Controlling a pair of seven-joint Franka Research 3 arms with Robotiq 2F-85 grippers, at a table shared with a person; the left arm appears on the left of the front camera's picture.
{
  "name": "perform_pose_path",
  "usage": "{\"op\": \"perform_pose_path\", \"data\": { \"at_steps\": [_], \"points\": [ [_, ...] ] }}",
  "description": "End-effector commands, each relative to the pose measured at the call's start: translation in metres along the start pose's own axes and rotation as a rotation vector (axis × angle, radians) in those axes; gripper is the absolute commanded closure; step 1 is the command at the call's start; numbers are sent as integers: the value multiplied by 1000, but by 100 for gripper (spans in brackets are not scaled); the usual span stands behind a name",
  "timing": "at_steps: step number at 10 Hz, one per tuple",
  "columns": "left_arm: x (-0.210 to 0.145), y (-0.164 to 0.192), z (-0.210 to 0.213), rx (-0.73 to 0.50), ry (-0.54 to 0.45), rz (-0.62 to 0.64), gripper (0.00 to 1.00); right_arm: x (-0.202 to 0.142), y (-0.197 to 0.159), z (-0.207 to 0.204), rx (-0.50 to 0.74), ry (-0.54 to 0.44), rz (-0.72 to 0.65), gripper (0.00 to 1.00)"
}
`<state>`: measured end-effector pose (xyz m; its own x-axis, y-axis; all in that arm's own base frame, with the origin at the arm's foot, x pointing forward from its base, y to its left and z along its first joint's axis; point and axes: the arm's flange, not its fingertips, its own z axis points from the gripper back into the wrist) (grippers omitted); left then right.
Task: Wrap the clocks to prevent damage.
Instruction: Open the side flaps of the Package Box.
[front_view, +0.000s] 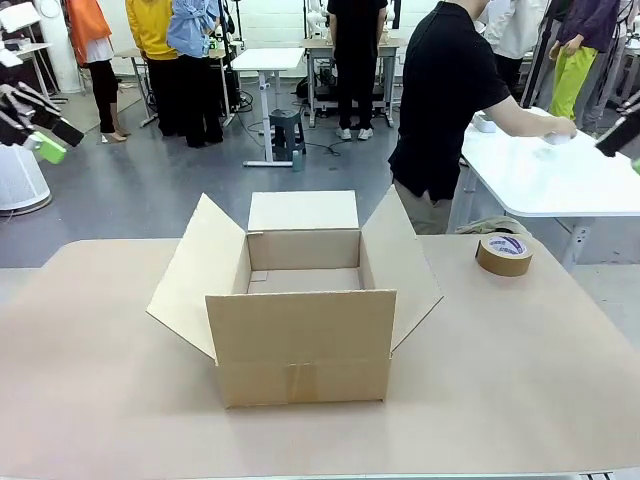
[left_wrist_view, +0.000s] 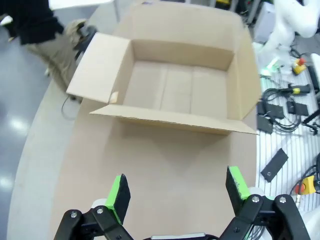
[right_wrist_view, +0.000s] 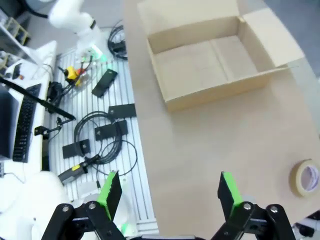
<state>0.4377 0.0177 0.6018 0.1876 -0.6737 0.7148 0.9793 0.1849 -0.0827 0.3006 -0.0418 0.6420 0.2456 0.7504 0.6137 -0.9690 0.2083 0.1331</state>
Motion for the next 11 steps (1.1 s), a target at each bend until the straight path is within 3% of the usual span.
{"op": "perform_pose_path", "data": {
  "at_steps": [1,2,6,8,9,10,11],
  "points": [
    [-16,7,15,-56,-75,-27,0,-26,-12,-5,48,-36,12,0],
    [-26,6,21,-71,-102,-16,0,-35,-12,-5,54,-77,38,0],
    [-37,-7,33,-48,-50,49,0,-50,-13,-4,-69,-181,51,0],
    [-41,-15,37,-1,-32,85,0,-50,-11,-5,-110,-172,31,0],
    [-43,-22,41,54,-71,103,0,-49,-6,-6,-142,-182,-8,0],
    [-41,-5,36,-37,-57,48,0,-50,-13,7,-74,-161,26,0],
    [-41,-5,36,-37,-57,48,0,-50,-13,7,-74,-161,26,0]
  ]
}}
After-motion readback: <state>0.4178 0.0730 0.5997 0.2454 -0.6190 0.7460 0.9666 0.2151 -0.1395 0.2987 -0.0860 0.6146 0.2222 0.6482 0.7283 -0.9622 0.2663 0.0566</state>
